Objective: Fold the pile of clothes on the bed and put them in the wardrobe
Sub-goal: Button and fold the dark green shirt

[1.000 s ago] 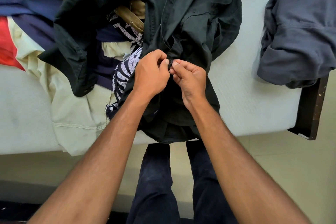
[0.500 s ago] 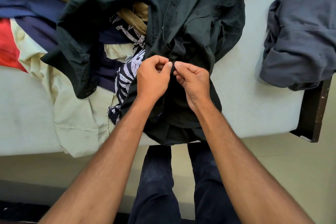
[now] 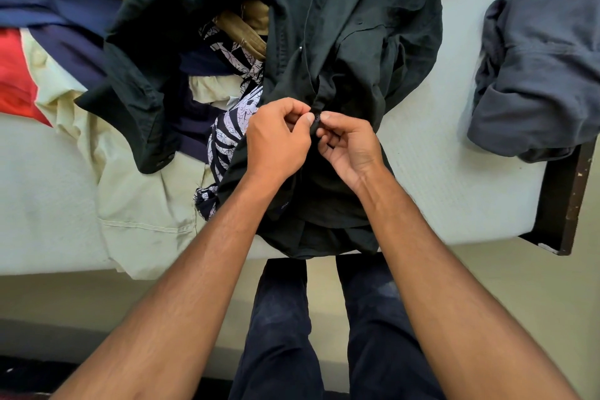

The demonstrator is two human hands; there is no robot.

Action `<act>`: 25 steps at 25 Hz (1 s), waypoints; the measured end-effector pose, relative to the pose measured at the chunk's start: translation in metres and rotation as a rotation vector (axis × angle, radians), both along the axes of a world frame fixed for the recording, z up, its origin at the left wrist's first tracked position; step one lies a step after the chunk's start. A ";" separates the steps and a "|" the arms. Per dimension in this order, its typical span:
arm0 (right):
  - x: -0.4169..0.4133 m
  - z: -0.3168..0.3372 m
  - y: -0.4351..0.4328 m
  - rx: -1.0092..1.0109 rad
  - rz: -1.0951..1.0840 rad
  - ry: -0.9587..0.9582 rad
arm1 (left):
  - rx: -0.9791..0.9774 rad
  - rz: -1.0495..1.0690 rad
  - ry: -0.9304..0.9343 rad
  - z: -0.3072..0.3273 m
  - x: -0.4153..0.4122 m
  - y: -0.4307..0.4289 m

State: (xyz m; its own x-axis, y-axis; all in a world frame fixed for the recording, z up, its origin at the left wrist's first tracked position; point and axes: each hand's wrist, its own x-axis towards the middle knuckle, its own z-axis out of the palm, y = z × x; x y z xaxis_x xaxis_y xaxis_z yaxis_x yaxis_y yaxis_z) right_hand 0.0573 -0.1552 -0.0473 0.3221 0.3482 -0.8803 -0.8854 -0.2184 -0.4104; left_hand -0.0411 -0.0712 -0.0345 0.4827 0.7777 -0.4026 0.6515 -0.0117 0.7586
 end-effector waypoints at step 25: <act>-0.040 -0.009 0.004 -0.080 -0.010 -0.295 | -0.088 0.183 0.017 -0.009 -0.001 -0.011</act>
State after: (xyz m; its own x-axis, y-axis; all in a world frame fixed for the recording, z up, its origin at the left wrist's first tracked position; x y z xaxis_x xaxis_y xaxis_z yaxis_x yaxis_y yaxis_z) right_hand 0.0171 -0.1511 -0.0560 0.5707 0.2771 -0.7730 -0.7331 -0.2523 -0.6316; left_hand -0.0418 -0.0827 -0.0430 0.3289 0.8133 -0.4799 0.6496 0.1741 0.7401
